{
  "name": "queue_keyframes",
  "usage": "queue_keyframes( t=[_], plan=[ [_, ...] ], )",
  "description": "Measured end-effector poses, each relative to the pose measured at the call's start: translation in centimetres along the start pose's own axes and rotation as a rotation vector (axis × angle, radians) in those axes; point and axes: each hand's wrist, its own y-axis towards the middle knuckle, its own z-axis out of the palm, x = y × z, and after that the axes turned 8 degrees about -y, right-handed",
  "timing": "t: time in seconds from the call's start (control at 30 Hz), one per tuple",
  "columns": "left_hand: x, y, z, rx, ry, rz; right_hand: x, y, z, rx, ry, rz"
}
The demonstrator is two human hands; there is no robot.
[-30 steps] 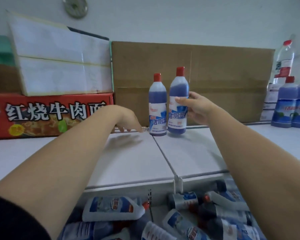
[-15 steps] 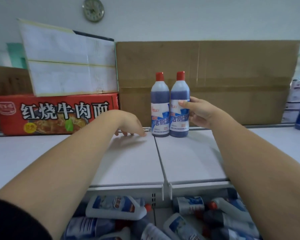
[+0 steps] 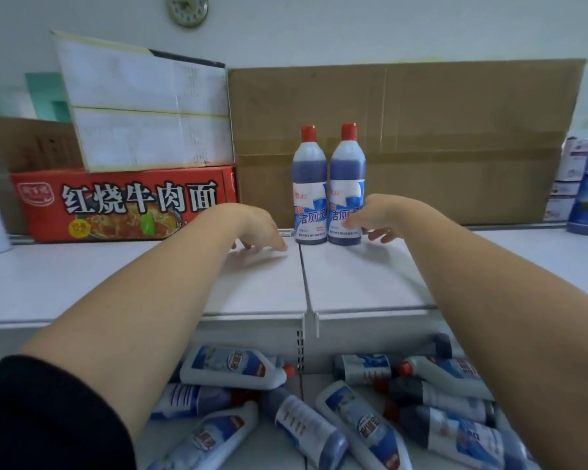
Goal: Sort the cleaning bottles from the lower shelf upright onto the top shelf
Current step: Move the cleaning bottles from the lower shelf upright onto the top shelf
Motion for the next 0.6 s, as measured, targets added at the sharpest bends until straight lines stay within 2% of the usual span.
queue_keyframes(
  t=[0.17, 0.33, 0.47, 0.6],
  plan=[
    [-0.7, -3.7, 2.0, -0.087, 0.024, 0.039, 0.9, -2.3, 2.5, -0.146, -0.501, -0.110],
    [0.0, -8.1, 3.8, -0.188, -0.025, 0.051, 2.2, -6.3, 4.5, -0.268, -0.477, -0.242],
    [1.2, -11.5, 4.9, -0.266, -0.039, 0.037, 4.2, -9.2, 6.7, -0.235, -0.483, -0.351],
    [2.5, -15.4, 5.1, -0.262, -0.060, 0.016, 6.8, -13.0, 8.2, -0.209, -0.445, -0.420]
  ],
)
